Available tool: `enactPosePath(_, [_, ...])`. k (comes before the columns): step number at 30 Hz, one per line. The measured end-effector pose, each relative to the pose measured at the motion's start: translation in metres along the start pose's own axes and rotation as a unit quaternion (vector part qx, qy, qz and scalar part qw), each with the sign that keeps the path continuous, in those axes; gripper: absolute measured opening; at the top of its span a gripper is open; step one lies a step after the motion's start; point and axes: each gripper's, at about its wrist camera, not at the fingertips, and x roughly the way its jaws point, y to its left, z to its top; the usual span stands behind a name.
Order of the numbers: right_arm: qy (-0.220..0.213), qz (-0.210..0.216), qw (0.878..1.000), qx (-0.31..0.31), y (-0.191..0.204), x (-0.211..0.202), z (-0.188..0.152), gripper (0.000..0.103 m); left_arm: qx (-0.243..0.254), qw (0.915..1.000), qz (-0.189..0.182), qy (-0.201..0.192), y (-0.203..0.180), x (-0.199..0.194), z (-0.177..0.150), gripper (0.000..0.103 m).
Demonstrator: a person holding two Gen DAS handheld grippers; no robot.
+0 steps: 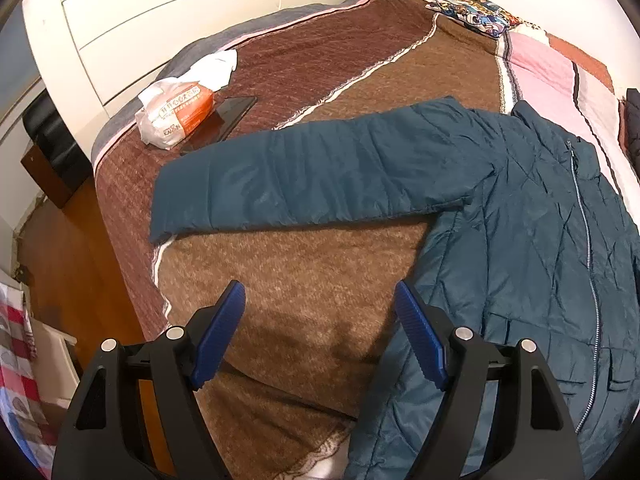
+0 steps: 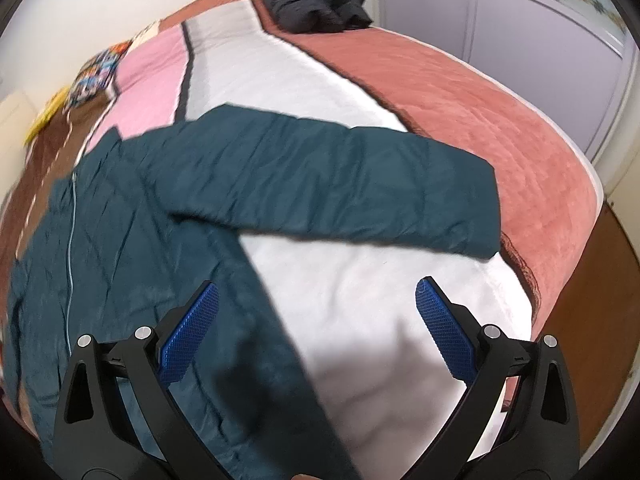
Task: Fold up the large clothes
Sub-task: 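Move the right gripper to the sleeve cuff beside it, then grasp the sleeve cuff with the right gripper and lift it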
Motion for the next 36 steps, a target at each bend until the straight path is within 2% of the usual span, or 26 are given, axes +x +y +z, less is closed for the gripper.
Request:
enactPosePath(5, [0.007, 0.01, 0.999, 0.048, -0.031, 0.012, 0.014, 0.098, 0.021, 0.9997, -0.01, 0.006, -0.019, 0.004, 0.001, 0.076])
enactPosePath(15, [0.021, 0.007, 0.996, 0.087, -0.071, 0.034, 0.021, 0.094, 0.076, 0.9969, -0.021, 0.003, -0.07, 0.005, 0.004, 0.076])
enactPosePath(20, [0.059, 0.02, 0.988, 0.143, -0.1, 0.057, 0.021, 0.081, 0.094, 0.9952, -0.026, 0.004, -0.085, 0.005, 0.001, 0.076])
enactPosePath(23, [0.059, 0.038, 0.983, 0.167, -0.114, 0.064, 0.02, 0.077, 0.107, 0.994, -0.023, 0.002, -0.091, 0.006, -0.001, 0.076])
enactPosePath(25, [0.057, 0.058, 0.977, 0.199, -0.125, 0.067, 0.019, 0.076, 0.109, 0.9938, -0.023, 0.004, -0.092, 0.006, -0.002, 0.076])
enactPosePath(28, [0.058, 0.099, 0.956, 0.272, -0.143, 0.077, 0.017, 0.069, 0.111, 0.9936, -0.022, 0.005, -0.095, 0.006, -0.003, 0.076])
enactPosePath(31, [0.057, 0.1, 0.944, 0.309, -0.151, 0.083, 0.02, 0.064, 0.115, 0.9931, -0.023, 0.005, -0.099, 0.005, -0.004, 0.076])
enactPosePath(35, [0.029, 0.09, 0.939, 0.33, -0.155, 0.081, 0.028, 0.048, 0.124, 0.9919, -0.026, 0.001, -0.104, 0.002, -0.006, 0.076])
enactPosePath(36, [0.032, 0.091, 0.935, 0.342, -0.158, 0.082, 0.028, 0.048, 0.126, 0.9917, -0.028, 0.0, -0.105, 0.001, -0.006, 0.076])
